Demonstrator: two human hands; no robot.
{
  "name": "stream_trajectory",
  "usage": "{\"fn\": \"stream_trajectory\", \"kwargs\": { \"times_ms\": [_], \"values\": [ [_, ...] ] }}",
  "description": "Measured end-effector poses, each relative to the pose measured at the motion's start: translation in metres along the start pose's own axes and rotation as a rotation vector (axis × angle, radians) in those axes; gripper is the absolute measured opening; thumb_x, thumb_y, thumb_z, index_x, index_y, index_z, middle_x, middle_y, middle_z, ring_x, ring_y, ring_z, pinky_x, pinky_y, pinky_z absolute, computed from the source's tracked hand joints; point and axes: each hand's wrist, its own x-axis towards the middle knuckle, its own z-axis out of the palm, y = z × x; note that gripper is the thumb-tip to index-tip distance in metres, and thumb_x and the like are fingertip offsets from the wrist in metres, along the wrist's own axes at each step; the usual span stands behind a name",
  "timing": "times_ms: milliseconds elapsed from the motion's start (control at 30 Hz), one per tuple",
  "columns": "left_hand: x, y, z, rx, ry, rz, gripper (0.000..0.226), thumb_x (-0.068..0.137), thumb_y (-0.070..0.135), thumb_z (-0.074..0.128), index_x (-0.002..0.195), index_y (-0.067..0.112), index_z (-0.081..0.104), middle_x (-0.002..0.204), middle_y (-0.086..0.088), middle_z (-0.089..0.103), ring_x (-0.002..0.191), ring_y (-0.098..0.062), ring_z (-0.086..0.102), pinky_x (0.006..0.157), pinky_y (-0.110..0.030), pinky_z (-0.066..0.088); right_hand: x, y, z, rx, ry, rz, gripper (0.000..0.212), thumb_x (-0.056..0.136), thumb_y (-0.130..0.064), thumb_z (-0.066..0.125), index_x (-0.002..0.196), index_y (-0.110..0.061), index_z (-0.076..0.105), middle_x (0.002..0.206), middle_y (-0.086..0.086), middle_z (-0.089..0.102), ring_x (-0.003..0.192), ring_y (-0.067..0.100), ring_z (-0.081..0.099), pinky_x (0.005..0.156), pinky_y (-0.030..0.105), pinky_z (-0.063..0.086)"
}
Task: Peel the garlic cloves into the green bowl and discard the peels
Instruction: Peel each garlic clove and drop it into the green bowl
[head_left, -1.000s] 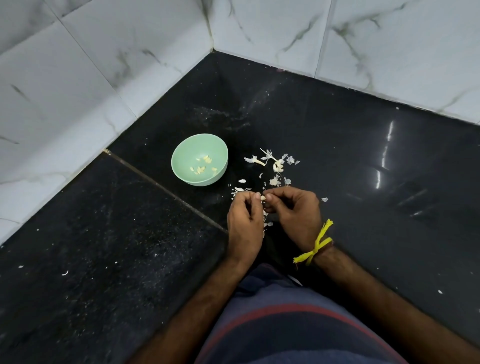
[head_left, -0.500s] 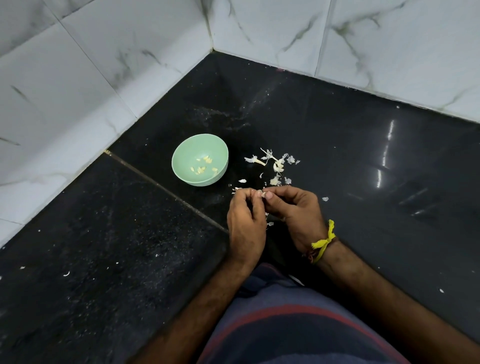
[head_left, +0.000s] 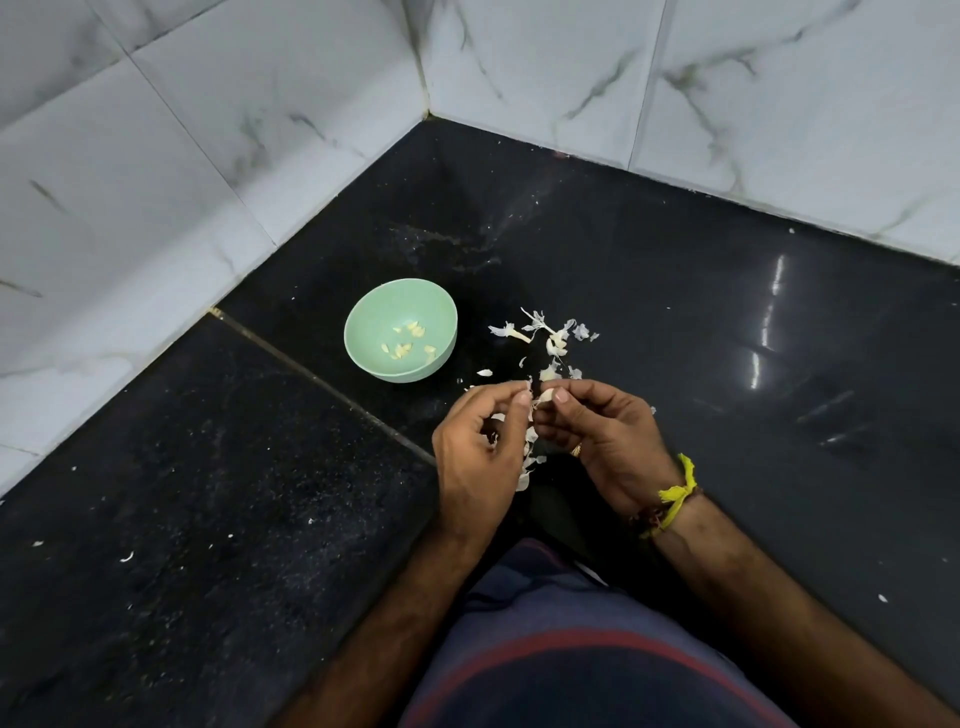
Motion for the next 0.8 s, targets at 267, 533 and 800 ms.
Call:
{"fn": "stream_trajectory", "kwargs": {
  "times_ms": [267,533,800],
  "values": [
    [-0.002,-0.004,0.0,0.043,-0.033,0.028,0.01,0.085,0.005,0.076,0.088,0.015,0.076,0.084,0.008,0.07,0.074,-0.01,0.066,0.067,-0.018,0.052,-0.003,0.0,0.003,-0.052,-0.029,0.009,0.026,0.081,-0.007,0.069,0.104,0.005,0.07,0.094,0.025,0.072,0.083,0.032,0.07,0.081,0.044,0.058],
    [0.001,-0.008,-0.004,0.15,-0.065,0.128,0.004,0.082,0.006,0.075,0.083,0.011,0.074,0.079,0.006,0.068,0.067,-0.008,0.062,0.066,-0.019,0.052,-0.004,0.001,0.004,-0.204,0.006,-0.082,0.025,0.08,-0.002,0.072,0.103,0.007,0.071,0.096,0.025,0.072,0.092,0.04,0.07,0.088,0.054,0.055],
    [0.0,-0.012,-0.005,0.174,-0.065,0.232,0.006,0.079,-0.002,0.077,0.082,0.003,0.074,0.078,-0.001,0.07,0.063,-0.005,0.059,0.063,-0.018,0.052,-0.003,-0.003,-0.001,-0.389,-0.043,-0.194,0.019,0.08,0.005,0.073,0.099,0.006,0.073,0.092,0.019,0.074,0.091,0.034,0.072,0.085,0.043,0.058]
  ]
}}
